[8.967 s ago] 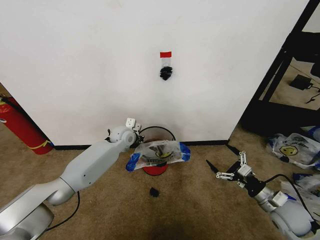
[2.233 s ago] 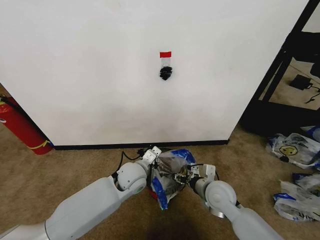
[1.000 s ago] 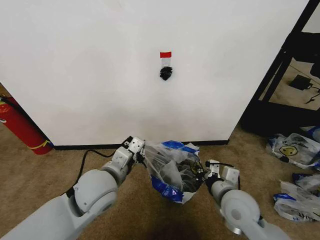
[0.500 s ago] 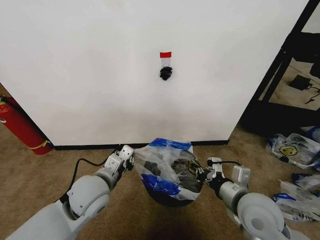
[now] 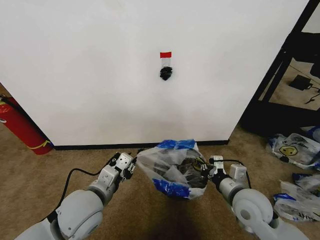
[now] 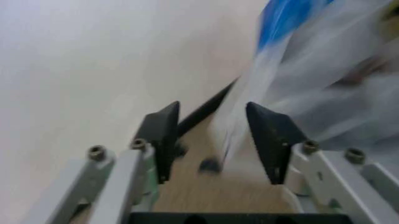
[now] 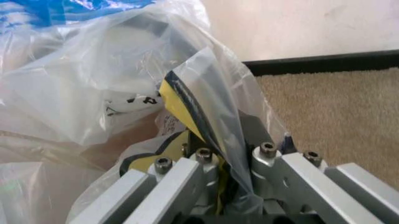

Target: Pick up the garbage bag from the wall and place it over the trash bin.

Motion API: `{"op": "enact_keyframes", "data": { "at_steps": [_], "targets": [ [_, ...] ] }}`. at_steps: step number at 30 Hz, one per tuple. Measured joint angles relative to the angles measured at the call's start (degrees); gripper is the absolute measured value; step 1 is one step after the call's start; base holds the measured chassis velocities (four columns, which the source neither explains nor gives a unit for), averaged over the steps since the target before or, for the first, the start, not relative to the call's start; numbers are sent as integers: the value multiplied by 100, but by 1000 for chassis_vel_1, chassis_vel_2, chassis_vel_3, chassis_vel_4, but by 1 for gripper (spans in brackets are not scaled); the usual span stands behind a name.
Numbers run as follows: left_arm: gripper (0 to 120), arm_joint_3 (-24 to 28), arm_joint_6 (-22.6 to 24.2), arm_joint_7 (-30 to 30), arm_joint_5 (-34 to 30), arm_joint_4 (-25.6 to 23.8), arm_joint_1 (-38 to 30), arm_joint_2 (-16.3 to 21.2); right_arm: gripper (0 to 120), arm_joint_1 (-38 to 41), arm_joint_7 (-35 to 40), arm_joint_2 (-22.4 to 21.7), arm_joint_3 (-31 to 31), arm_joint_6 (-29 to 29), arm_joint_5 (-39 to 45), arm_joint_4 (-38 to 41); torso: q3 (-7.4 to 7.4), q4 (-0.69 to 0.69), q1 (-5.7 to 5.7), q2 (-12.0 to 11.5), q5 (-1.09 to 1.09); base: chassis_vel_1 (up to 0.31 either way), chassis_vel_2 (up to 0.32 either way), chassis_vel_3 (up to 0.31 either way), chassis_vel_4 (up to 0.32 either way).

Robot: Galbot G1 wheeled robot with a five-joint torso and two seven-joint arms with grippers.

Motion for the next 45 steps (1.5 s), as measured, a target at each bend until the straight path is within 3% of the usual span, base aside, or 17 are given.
{"op": "enact_keyframes", "data": {
  "at_steps": [1, 6, 8, 9, 14, 16, 27, 30, 36, 45],
  "targets": [
    [55, 6, -600, 597, 455, 105, 31, -54, 1, 11, -169, 15, -45, 58, -271, -48, 0, 1, 0, 0, 0, 0, 0, 0, 0],
    [73, 126, -1622, 1377, 1301, 514, -96, -204, 1, -74, -718, -101, -144, 446, -1121, -87, 0, 0, 0, 0, 0, 0, 0, 0, 0],
    [75, 129, -1639, 1386, 1311, 526, -101, -208, 1, -77, -731, -105, -146, 456, -1142, -89, 0, 0, 0, 0, 0, 0, 0, 0, 0],
    [83, 207, -1854, 1492, 1504, 688, -217, -283, 1, -118, -984, -181, -172, 675, -1580, -148, 0, 1, 0, 0, 0, 0, 0, 0, 0],
    [99, 455, -1842, 1676, 1912, 948, -659, -381, 1, -161, -1411, -383, -188, 1134, -2421, -381, 0, -1, 0, 0, 1, 0, 0, 0, 0],
    [97, 496, -1840, 1736, 2045, 1008, -744, -388, 1, -162, -1439, -411, -188, 1169, -2502, -399, 0, 0, 0, 0, 1, 0, 0, 0, 0],
    [61, 831, -1775, 2279, 2969, 1205, -1054, -510, 1, -123, -1450, -515, -233, 1204, -2741, -353, 0, 1, 0, 0, 1, 0, 0, 0, 0],
    [61, 851, -1774, 2361, 3037, 1205, -1040, -519, 1, -115, -1441, -520, -234, 1203, -2741, -322, 0, 1, 0, 0, 0, 0, 0, 0, 0],
    [72, 869, -1763, 2477, 3092, 1140, -1057, -505, 1, -108, -1421, -505, -240, 1189, -2735, -261, 0, 0, 0, 0, 0, 0, 0, 0, 0],
    [71, 856, -1756, 2525, 3153, 1005, -968, -483, 1, -78, -1387, -437, -248, 1182, -2733, -295, 0, 1, 0, 0, 0, 0, 0, 0, 0]
  ]
}}
